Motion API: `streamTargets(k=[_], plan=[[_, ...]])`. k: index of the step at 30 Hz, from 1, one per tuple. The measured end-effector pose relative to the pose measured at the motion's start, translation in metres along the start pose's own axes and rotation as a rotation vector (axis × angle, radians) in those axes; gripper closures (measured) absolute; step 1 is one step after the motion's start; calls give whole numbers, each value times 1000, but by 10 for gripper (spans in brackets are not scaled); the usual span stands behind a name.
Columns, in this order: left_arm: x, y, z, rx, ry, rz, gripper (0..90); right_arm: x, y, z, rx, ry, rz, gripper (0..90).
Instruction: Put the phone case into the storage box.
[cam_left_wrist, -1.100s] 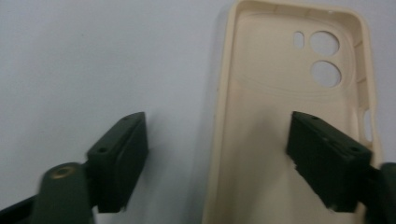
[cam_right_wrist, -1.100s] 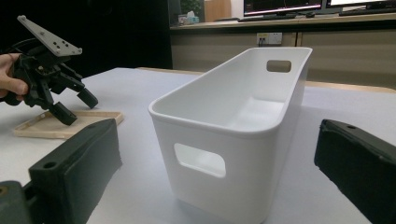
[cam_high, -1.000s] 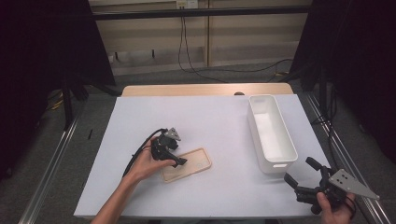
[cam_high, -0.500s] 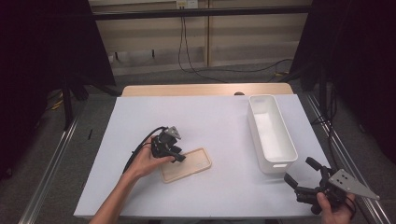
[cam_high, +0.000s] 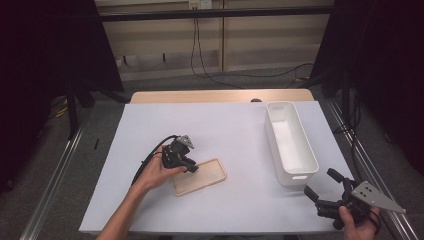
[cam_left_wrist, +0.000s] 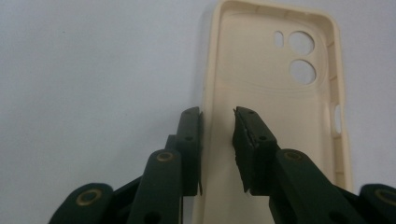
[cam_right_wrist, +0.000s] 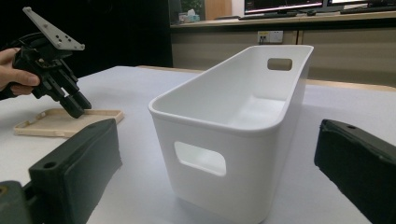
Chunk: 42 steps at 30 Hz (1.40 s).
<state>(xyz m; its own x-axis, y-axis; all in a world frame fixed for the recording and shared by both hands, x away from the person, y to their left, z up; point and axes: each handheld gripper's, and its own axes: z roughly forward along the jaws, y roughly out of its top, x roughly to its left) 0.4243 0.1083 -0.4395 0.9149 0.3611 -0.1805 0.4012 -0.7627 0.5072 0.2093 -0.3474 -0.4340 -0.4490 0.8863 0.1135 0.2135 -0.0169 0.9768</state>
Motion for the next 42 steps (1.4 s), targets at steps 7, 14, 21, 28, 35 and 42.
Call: streamTargets(k=[7, 14, 21, 28, 35, 42], plan=[[4, -1, 0, -8, -14, -11, 767, 1, 0, 1, 6, 5, 1, 2], [1, 1, 0, 3, 8, -8, 785, 1, 0, 1, 7, 7, 2, 1], [-1, 4, 0, 21, 26, 9, 793, 1, 0, 0, 1, 2, -1, 1], [-1, 6, 0, 34, 46, 8, 859, 2, 0, 1, 1, 4, -2, 1], [-4, 6, 0, 39, 69, 32, 865, 2, 0, 1, 3, 7, -5, 1], [-5, 4, -1, 25, 77, 27, 877, 1, 0, 1, 3, 5, 0, 1]])
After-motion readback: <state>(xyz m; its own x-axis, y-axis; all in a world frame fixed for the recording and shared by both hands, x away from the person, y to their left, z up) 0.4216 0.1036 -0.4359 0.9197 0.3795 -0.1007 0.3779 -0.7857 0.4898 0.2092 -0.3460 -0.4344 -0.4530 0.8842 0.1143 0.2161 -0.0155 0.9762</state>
